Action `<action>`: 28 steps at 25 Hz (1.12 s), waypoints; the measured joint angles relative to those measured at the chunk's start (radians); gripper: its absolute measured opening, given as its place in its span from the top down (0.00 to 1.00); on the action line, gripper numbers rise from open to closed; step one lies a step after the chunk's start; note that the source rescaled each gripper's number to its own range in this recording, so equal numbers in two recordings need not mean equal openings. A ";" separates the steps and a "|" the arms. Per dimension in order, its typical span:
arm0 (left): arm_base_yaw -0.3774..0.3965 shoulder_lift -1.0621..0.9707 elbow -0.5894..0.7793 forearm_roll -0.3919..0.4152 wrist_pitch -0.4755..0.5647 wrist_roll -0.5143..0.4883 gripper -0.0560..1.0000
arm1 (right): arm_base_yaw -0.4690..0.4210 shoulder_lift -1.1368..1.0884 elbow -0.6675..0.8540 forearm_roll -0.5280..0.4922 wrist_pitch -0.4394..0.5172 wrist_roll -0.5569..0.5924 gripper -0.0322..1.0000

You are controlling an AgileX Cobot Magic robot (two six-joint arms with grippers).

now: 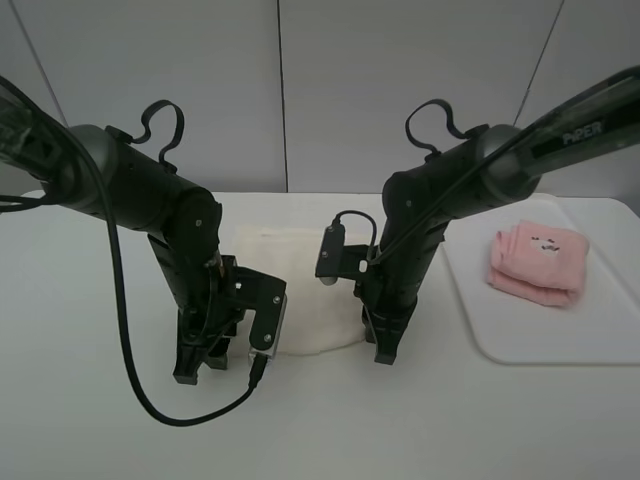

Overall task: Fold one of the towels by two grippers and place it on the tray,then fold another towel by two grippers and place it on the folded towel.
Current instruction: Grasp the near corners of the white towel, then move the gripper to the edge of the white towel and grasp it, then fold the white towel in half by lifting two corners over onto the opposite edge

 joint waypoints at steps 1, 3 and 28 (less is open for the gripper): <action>0.000 0.000 0.000 0.000 -0.006 0.000 0.52 | 0.000 0.000 0.000 0.000 0.000 0.000 0.97; 0.001 0.000 0.000 0.001 -0.019 0.000 0.61 | 0.000 0.000 0.000 0.000 0.000 0.000 0.97; 0.000 -0.131 0.000 -0.003 0.070 -0.264 0.94 | 0.000 -0.039 0.000 0.032 0.122 0.000 0.97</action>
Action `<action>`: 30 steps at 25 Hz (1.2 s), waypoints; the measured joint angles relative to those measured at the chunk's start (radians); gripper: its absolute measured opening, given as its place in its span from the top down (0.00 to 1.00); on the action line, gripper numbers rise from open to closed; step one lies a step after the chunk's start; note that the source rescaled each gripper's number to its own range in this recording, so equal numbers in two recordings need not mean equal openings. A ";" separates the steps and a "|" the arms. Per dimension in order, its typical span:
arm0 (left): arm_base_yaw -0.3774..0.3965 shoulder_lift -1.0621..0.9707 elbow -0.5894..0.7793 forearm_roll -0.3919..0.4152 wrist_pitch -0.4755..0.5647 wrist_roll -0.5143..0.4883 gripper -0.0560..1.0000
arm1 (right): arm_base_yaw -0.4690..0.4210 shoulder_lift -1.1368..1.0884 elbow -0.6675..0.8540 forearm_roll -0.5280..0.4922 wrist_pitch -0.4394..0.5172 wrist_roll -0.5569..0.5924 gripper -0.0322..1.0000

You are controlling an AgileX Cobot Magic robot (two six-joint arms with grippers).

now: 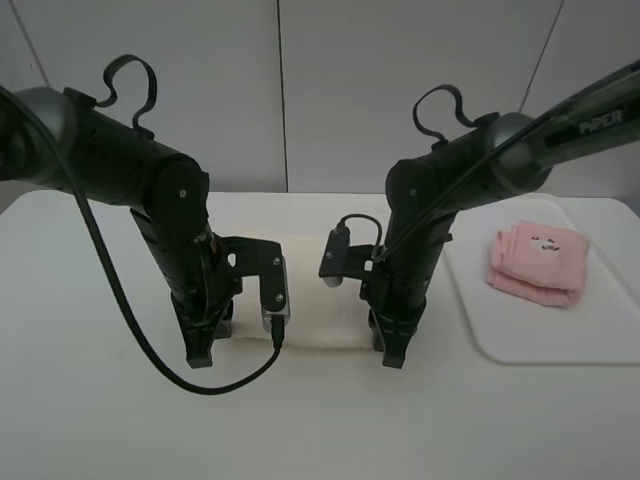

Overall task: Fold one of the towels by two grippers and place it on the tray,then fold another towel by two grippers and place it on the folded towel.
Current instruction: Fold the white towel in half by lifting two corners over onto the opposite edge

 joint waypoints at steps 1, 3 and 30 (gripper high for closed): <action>-0.001 -0.021 0.000 -0.003 0.012 -0.010 0.94 | 0.000 0.000 0.000 0.009 0.010 0.000 0.97; -0.003 -0.057 0.000 -0.014 0.032 -0.035 0.94 | 0.000 0.000 0.000 0.027 0.037 0.006 0.97; -0.024 -0.255 0.001 -0.124 0.239 -0.294 0.94 | 0.000 -0.266 0.000 0.066 0.238 0.124 0.97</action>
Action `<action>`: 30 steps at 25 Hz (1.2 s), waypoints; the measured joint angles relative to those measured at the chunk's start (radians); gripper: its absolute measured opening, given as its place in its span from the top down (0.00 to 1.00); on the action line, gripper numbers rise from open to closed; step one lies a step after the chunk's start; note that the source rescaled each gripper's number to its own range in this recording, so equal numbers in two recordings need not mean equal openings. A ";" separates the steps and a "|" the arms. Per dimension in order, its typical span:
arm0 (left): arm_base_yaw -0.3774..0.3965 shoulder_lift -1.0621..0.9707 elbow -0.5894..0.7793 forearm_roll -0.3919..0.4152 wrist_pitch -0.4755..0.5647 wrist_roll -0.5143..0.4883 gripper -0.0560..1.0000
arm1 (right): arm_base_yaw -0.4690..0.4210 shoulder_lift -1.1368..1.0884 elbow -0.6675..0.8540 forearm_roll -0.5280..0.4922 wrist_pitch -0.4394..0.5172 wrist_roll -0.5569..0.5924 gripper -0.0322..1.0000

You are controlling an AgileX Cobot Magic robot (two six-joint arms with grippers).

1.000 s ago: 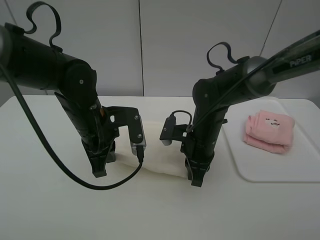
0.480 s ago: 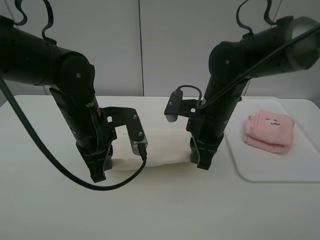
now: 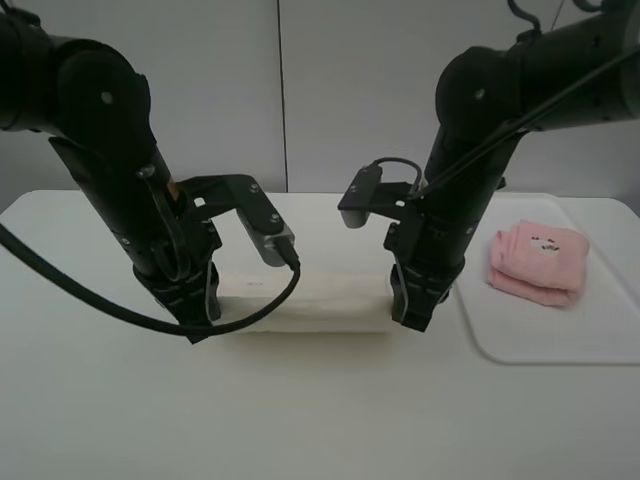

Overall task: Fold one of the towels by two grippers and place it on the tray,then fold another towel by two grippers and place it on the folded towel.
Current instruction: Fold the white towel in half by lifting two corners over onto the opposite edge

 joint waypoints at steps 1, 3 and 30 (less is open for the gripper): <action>0.000 -0.007 0.000 -0.005 0.009 -0.007 0.94 | 0.000 -0.003 0.000 0.004 0.013 0.005 0.97; 0.000 -0.017 0.000 -0.017 0.031 -0.023 0.94 | 0.000 -0.003 0.000 0.018 0.033 0.009 0.97; 0.000 0.101 0.000 0.186 -0.160 -0.426 0.95 | 0.000 0.090 -0.053 -0.008 -0.112 0.010 0.97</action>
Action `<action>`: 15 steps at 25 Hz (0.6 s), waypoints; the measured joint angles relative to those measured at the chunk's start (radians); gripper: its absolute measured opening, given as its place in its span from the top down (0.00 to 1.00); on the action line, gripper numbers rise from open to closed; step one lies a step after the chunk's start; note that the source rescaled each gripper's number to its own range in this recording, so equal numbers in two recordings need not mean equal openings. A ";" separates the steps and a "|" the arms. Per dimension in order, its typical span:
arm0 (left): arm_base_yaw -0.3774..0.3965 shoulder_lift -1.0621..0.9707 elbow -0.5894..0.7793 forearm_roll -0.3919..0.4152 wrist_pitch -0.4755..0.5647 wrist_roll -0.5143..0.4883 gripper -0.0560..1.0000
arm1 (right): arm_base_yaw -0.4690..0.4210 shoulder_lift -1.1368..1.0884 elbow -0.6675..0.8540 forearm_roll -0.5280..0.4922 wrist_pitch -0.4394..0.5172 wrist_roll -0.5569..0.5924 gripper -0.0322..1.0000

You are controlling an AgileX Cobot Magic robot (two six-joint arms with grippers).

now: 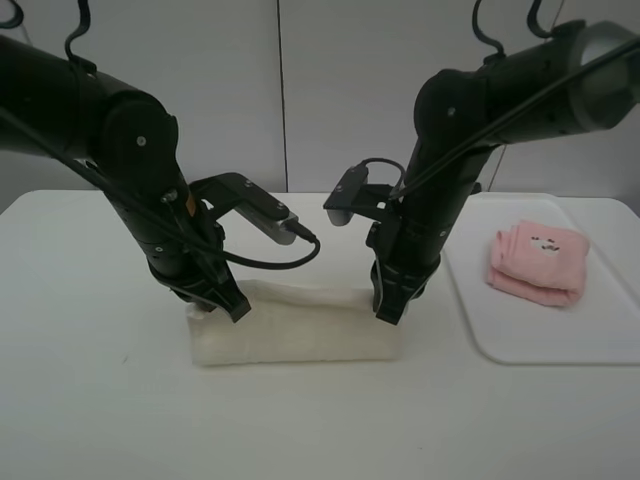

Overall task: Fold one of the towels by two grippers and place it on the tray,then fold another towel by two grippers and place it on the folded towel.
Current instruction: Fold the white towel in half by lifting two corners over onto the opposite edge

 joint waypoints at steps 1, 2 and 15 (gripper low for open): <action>0.000 0.000 0.000 0.010 -0.001 -0.015 0.95 | 0.000 0.007 -0.005 -0.006 -0.006 0.000 0.97; 0.000 0.000 0.000 0.024 -0.002 -0.026 0.95 | 0.000 0.012 -0.008 -0.011 -0.014 0.000 0.97; 0.000 0.002 0.000 0.128 -0.068 -0.111 0.91 | 0.000 0.053 -0.008 -0.023 -0.159 -0.002 0.97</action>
